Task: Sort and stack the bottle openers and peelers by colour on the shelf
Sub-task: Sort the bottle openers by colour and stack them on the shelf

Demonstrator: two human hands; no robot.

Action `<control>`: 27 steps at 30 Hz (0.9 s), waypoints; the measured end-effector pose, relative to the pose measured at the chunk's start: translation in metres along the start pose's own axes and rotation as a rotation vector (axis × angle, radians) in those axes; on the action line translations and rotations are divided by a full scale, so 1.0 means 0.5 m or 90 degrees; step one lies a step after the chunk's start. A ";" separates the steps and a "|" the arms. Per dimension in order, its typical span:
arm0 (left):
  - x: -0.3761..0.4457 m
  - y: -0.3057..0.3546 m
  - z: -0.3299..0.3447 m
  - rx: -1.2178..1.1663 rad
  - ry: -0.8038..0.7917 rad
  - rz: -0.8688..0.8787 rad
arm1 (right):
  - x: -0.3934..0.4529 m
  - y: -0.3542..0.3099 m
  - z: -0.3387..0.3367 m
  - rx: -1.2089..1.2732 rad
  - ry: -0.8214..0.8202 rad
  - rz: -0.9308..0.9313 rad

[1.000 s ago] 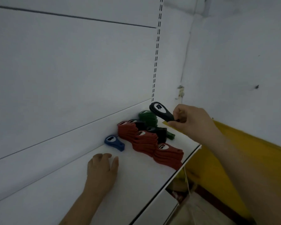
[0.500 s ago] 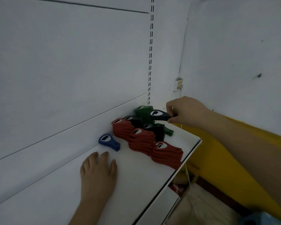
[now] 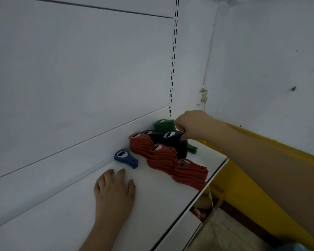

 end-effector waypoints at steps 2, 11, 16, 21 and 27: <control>0.000 0.002 -0.002 0.001 0.013 0.005 | 0.012 -0.013 0.005 -0.028 -0.007 -0.002; 0.001 0.003 -0.003 0.006 0.017 0.013 | 0.018 0.003 0.017 -0.005 -0.029 0.055; 0.000 0.003 -0.005 0.004 0.020 0.012 | 0.015 0.010 0.029 0.047 -0.052 0.075; 0.002 0.004 -0.003 0.014 0.013 0.011 | 0.011 0.010 0.037 0.075 -0.046 0.085; 0.001 0.005 -0.003 0.009 0.013 0.014 | 0.004 0.010 0.058 0.171 -0.071 0.089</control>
Point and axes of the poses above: each hand's wrist, its own x-axis towards the middle knuckle, its own z-axis out of the palm, y = z × x, the point moved 10 cm from there along x, towards the middle knuckle, and after that the axes turned 1 degree about z, right-handed, at the moved point
